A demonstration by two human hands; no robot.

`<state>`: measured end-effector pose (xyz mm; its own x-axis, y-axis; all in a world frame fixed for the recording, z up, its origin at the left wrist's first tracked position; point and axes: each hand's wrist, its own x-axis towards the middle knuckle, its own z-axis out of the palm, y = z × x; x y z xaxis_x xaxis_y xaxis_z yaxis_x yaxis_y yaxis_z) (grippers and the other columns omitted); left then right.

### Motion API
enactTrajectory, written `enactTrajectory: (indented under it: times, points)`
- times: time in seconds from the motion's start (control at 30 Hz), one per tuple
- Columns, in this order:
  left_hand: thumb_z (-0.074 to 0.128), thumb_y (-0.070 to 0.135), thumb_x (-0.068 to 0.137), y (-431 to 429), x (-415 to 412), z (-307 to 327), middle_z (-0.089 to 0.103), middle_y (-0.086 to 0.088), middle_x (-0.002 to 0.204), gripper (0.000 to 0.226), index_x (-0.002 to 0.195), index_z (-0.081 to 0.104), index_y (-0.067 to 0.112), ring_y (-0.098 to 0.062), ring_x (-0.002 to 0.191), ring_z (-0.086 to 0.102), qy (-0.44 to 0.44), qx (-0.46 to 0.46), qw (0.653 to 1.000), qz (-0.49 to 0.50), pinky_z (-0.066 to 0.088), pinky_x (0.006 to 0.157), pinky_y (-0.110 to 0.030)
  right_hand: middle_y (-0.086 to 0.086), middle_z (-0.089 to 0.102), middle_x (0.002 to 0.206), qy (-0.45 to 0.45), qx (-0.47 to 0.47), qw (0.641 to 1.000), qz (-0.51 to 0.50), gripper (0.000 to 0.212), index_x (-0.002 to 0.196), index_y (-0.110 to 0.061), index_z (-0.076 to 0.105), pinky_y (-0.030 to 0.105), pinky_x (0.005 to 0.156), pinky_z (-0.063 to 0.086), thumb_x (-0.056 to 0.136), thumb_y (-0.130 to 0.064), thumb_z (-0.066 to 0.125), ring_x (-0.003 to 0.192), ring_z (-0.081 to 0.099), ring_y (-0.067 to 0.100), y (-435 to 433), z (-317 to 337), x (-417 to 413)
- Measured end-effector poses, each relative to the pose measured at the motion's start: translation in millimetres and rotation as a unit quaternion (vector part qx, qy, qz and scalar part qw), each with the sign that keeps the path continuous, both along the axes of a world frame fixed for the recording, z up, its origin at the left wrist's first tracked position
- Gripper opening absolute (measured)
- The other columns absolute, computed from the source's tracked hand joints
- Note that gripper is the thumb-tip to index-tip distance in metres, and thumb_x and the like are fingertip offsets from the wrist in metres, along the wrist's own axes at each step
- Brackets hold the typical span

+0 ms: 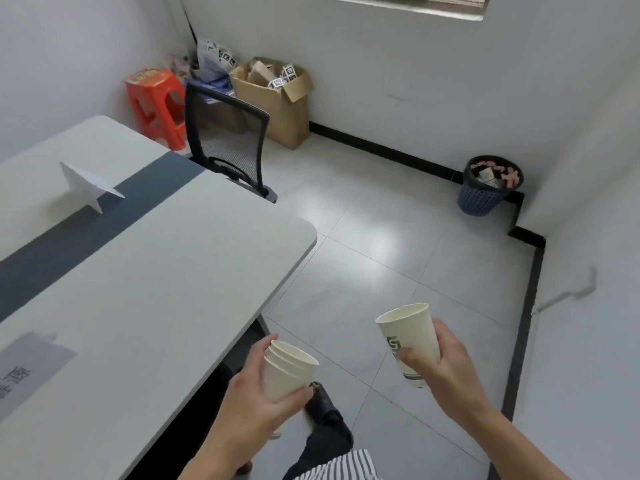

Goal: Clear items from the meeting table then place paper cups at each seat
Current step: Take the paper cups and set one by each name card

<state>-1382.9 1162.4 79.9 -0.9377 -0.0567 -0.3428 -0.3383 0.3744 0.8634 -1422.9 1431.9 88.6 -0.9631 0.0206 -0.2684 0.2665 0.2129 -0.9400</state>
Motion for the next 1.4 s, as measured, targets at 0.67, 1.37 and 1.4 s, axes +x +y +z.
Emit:
enactTrajectory:
  times: [0.67, 1.37, 1.4]
  points:
    - [0.085, 0.032, 0.064, -96.4, -212.7, 4.1, 0.059, 0.012, 0.109, 0.073, 0.123, 0.043, 0.047, -0.014, 0.089, 0.063, 0.012, 0.007, 0.932, 0.361, 0.055, 0.055, -0.02, -0.016, 0.066, 0.085, 0.013, 0.082, 0.934, 0.346, 0.057, 0.108, -0.033, 0.057, 0.027, 0.052, 0.056, 0.06, -0.062, 0.07, 0.068, 0.064, 0.007, -141.9, -12.2, -355.9]
    - [0.08, 0.049, 0.048, -138.5, -154.2, -8.0, 0.068, 0.014, 0.099, 0.08, 0.119, 0.044, 0.051, -0.009, 0.082, 0.069, -0.032, 0.041, 0.734, 0.678, 0.058, 0.068, -0.028, -0.011, 0.065, 0.093, 0.157, 0.203, 0.674, 0.693, 0.065, 0.122, -0.035, 0.044, 0.037, 0.078, 0.053, 0.073, -0.078, 0.043, 0.08, 0.065, 0.012, -470.0, -37.4, -386.8]
    - [0.08, 0.047, 0.049, -152.9, -149.5, -10.1, 0.067, 0.012, 0.101, 0.079, 0.119, 0.044, 0.052, -0.012, 0.082, 0.068, -0.032, 0.052, 0.734, 0.676, 0.057, 0.063, -0.026, -0.008, 0.064, 0.096, 0.166, 0.211, 0.674, 0.688, 0.068, 0.123, -0.034, 0.044, 0.038, 0.079, 0.053, 0.072, -0.079, 0.042, 0.083, 0.064, 0.016, -489.6, -39.6, -376.9]
